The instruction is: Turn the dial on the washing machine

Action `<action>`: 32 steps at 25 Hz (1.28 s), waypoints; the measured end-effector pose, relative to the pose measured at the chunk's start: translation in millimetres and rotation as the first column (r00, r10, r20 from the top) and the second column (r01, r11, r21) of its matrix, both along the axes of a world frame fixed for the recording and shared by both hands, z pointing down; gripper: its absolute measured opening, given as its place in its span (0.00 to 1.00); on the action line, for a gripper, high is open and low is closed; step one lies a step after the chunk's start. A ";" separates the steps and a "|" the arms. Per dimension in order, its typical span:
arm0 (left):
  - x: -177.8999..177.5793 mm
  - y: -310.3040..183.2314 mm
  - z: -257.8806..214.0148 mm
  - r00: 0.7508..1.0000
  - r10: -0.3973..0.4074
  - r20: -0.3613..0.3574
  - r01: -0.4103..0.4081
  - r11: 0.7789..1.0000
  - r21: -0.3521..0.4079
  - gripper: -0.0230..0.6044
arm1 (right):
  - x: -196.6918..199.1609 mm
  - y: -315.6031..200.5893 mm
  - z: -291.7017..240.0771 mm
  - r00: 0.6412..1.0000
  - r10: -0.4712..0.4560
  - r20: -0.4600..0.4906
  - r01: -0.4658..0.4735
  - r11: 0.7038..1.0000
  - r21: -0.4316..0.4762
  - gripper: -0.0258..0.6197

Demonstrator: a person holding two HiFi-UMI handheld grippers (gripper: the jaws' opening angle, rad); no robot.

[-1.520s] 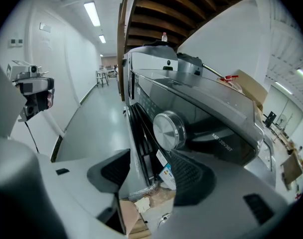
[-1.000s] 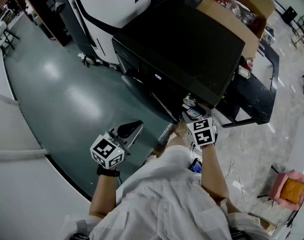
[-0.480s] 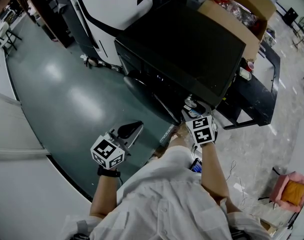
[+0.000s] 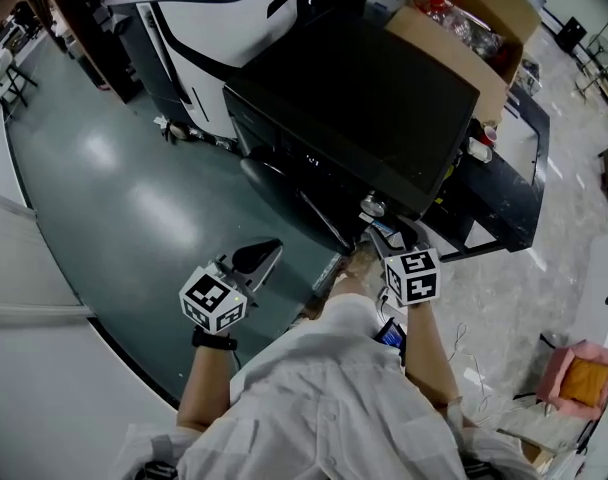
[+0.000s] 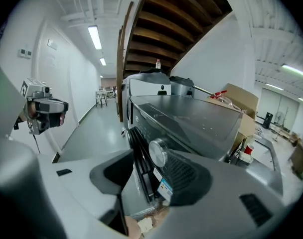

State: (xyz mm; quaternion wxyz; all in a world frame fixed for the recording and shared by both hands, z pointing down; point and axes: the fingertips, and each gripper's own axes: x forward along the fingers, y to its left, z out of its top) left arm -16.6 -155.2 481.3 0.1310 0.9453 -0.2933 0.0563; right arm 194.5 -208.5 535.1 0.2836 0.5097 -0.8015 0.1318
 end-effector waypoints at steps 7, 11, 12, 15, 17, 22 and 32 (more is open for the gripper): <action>11.0 -5.1 -18.4 0.999 0.030 0.012 -0.030 0.998 0.047 0.06 | 32.7 38.5 -13.2 0.998 0.019 0.054 -0.020 1.000 0.017 0.31; 3.2 -11.8 -33.3 1.000 0.002 0.012 -0.003 0.997 0.083 0.06 | 44.3 55.0 -30.0 0.990 0.038 0.133 -0.047 0.997 0.063 0.26; 0.9 -13.1 -36.7 1.000 -0.006 0.012 0.005 0.996 0.092 0.06 | 48.6 57.8 -36.3 0.986 0.053 0.160 -0.067 0.994 0.083 0.24; -4.9 -15.1 -47.1 1.000 -0.022 0.012 0.021 0.993 0.116 0.06 | 61.8 63.4 -59.0 0.967 0.096 0.236 -0.134 0.979 0.153 0.17; -7.7 -14.6 -53.1 1.000 -0.028 0.012 0.027 0.991 0.128 0.06 | 68.2 65.5 -74.3 0.958 0.103 0.267 -0.162 0.965 0.206 0.13; -17.1 -9.4 -64.2 0.998 -0.057 0.002 0.056 0.987 0.152 0.06 | 80.2 75.4 -108.7 0.956 0.123 0.267 -0.210 0.922 0.326 0.05; -45.8 -1.9 -88.1 0.987 -0.152 -0.049 0.159 0.965 0.210 0.06 | 93.8 96.3 -162.6 0.970 0.136 0.200 -0.215 0.862 0.460 0.04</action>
